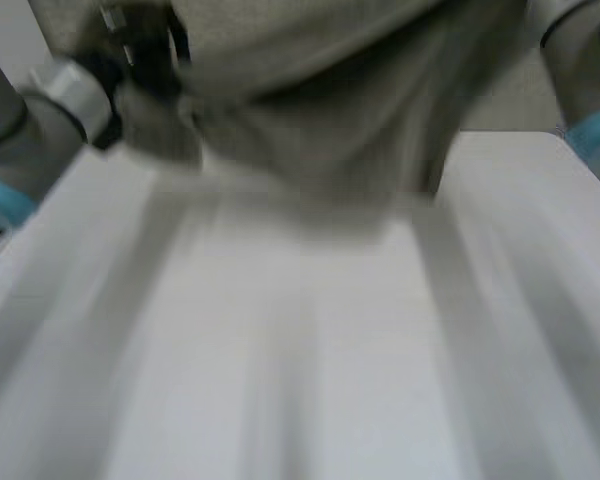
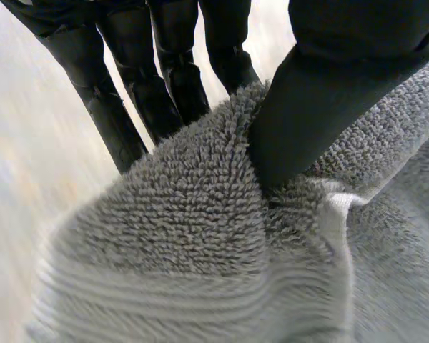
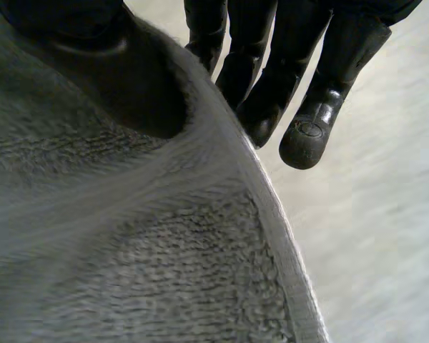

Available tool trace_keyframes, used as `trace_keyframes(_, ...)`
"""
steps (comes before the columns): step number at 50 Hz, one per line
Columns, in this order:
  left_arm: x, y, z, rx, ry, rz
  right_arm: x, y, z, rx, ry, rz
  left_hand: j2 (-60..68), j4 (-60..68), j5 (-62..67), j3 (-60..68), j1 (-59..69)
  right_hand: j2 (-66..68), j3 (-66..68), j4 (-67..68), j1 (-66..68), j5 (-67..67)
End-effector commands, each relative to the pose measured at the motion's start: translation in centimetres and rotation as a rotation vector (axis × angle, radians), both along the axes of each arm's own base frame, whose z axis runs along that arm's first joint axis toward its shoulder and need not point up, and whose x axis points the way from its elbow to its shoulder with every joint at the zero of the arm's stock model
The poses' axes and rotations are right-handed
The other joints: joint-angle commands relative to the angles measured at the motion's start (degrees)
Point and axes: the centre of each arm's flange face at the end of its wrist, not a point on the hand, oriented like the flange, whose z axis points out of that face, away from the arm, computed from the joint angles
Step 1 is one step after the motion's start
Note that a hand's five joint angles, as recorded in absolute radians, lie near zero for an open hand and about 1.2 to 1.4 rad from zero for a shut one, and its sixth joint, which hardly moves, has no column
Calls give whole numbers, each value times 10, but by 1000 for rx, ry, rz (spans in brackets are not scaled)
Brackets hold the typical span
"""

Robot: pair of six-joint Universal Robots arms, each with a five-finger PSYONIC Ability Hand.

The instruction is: Fold the laundry

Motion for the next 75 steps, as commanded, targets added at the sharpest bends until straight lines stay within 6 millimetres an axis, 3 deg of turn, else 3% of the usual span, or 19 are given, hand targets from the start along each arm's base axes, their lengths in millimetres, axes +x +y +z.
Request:
trace_keyframes(1, 3, 3, 31, -101, 177, -42, -1, 14, -10, 72, 28, 32, 106, 102, 143, 108, 144, 27, 28, 30, 38, 33)
trace_keyframes(2, 3, 3, 31, -100, 177, -42, -1, 14, -10, 73, 28, 32, 106, 102, 143, 108, 144, 27, 28, 30, 38, 33)
trace_keyframes(4, 3, 2, 17, -48, 175, -43, 1, 17, -45, 227, 116, 41, 106, 102, 143, 108, 144, 27, 28, 30, 38, 33)
trace_keyframes(6, 4, 1, -19, 57, 144, -34, 1, 19, -63, 297, 153, 46, 106, 102, 143, 108, 144, 27, 28, 30, 38, 33)
trace_keyframes(7, 4, 1, -19, 58, 144, -34, 1, 19, -63, 298, 153, 46, 106, 102, 143, 108, 144, 27, 28, 30, 38, 33)
trace_keyframes(9, 4, 0, -63, 175, 106, -34, 1, 23, -96, 400, 211, 56, 106, 102, 143, 108, 144, 27, 28, 30, 38, 33)
trace_keyframes(10, 4, 0, -63, 176, 106, -34, 1, 23, -96, 401, 211, 56, 106, 102, 143, 108, 144, 27, 28, 30, 38, 33)
trace_keyframes(12, 4, 2, -84, 232, 88, -40, 1, 28, -133, 501, 258, 71, 106, 102, 143, 108, 144, 27, 28, 30, 38, 33)
trace_keyframes(14, 3, 7, -128, 346, 48, -61, 0, 31, -152, 551, 280, 82, 106, 102, 143, 108, 144, 27, 28, 30, 38, 33)
trace_keyframes(20, 7, 20, -198, 483, -78, -51, -4, 47, -231, 757, 357, 104, 106, 102, 143, 108, 144, 27, 28, 30, 38, 33)
trace_keyframes(24, 14, 35, -235, 522, -235, -41, -8, 57, -261, 835, 400, 108, 77, 74, 115, 80, 116, 27, 28, 30, 38, 33)
trace_keyframes(30, 29, 40, -241, 508, -338, -18, -14, 67, -268, 853, 444, 102, 60, 57, 98, 63, 99, 27, 28, 30, 38, 33)
trace_keyframes(33, 38, 39, -223, 468, -352, 8, -18, 69, -256, 830, 432, 95, 23, 20, 61, 26, 62, 27, 28, 30, 38, 33)
trace_keyframes(38, 40, 45, -195, 423, -341, 9, -22, 77, -238, 802, 410, 90, -150, -153, -112, -148, -112, 27, 28, 30, 38, 33)
trace_keyframes(40, 41, 51, -179, 410, -341, 6, -24, 81, -232, 793, 401, 89, -349, -353, -311, -347, -311, 27, 28, 30, 38, 33)
trace_keyframes(46, 45, 71, -169, 453, -356, 0, -30, 97, -224, 810, 355, 90, -560, -563, -522, -558, -522, 27, 28, 30, 38, 33)
trace_keyframes(57, 56, 112, -186, 558, -379, 0, -38, 115, -218, 849, 276, 101, -557, -560, -519, -555, -519, 27, 28, 30, 38, 33)
trace_keyframes(64, 70, 139, -201, 589, -474, 14, -51, 107, -221, 868, 257, 65, -547, -550, -509, -545, -509, 27, 28, 30, 38, 33)
trace_keyframes(75, 96, 131, -213, 574, -554, 91, -69, 96, -222, 891, 251, 4, -498, -502, -460, -496, -460, 27, 28, 30, 38, 33)
